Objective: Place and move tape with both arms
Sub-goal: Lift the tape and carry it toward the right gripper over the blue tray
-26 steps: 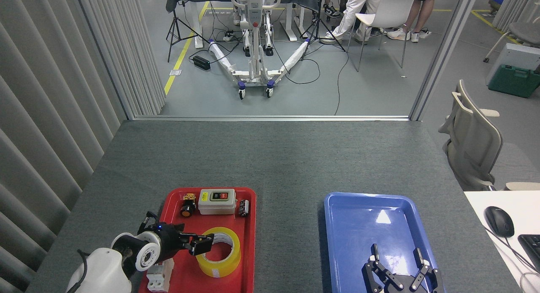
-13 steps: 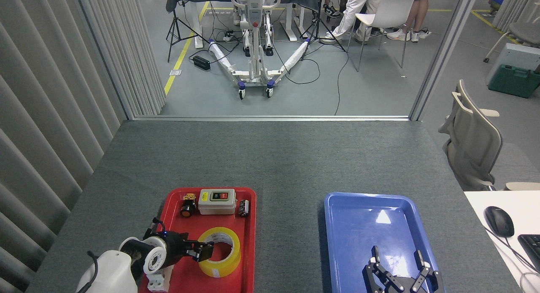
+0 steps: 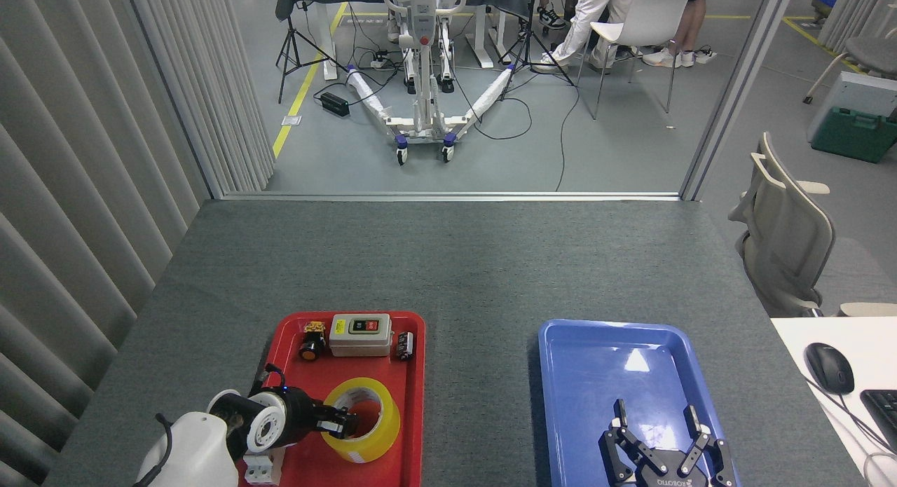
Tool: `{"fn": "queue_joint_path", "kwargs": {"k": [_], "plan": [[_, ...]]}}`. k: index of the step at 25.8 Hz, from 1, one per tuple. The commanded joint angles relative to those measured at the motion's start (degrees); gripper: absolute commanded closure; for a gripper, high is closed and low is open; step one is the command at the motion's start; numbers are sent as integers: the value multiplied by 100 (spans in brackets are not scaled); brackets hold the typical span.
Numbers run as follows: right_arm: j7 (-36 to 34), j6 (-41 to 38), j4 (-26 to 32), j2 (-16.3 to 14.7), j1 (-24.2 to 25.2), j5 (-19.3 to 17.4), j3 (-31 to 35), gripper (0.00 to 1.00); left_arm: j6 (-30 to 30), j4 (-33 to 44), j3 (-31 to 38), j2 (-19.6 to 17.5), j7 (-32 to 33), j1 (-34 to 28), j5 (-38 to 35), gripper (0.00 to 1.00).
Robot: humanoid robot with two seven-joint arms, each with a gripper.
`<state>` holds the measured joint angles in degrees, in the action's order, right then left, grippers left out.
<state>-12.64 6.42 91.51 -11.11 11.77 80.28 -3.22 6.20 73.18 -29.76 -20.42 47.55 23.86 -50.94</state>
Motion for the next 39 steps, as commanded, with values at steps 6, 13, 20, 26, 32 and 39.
{"fn": "queue_joint_path", "kwargs": {"k": [6,13,20,26,32,39], "plan": [[25,35,95,-85,45,-83,-48,0,3371,74,682,276,-2901,40,568,100],[-142,-668,226,-260,247,-74,-48,0,3880,-955,339,715,-4114,347,673,100],[-1259,-3076,323,-867,318,-74,-4,0,3880,-1007,-162,1234,-3868,550,656,100],[-1215,-4711,235,-1280,-289,-135,-610,0,3880,-955,-364,1243,-3815,576,700,100],[-1144,-5142,165,-1324,-447,-206,-1058,0,3880,-946,-601,1269,-3797,541,691,100],[-1065,-5019,-116,-1298,-649,-232,-1076,0,3880,-577,-593,1199,-3797,233,691,100]]}}
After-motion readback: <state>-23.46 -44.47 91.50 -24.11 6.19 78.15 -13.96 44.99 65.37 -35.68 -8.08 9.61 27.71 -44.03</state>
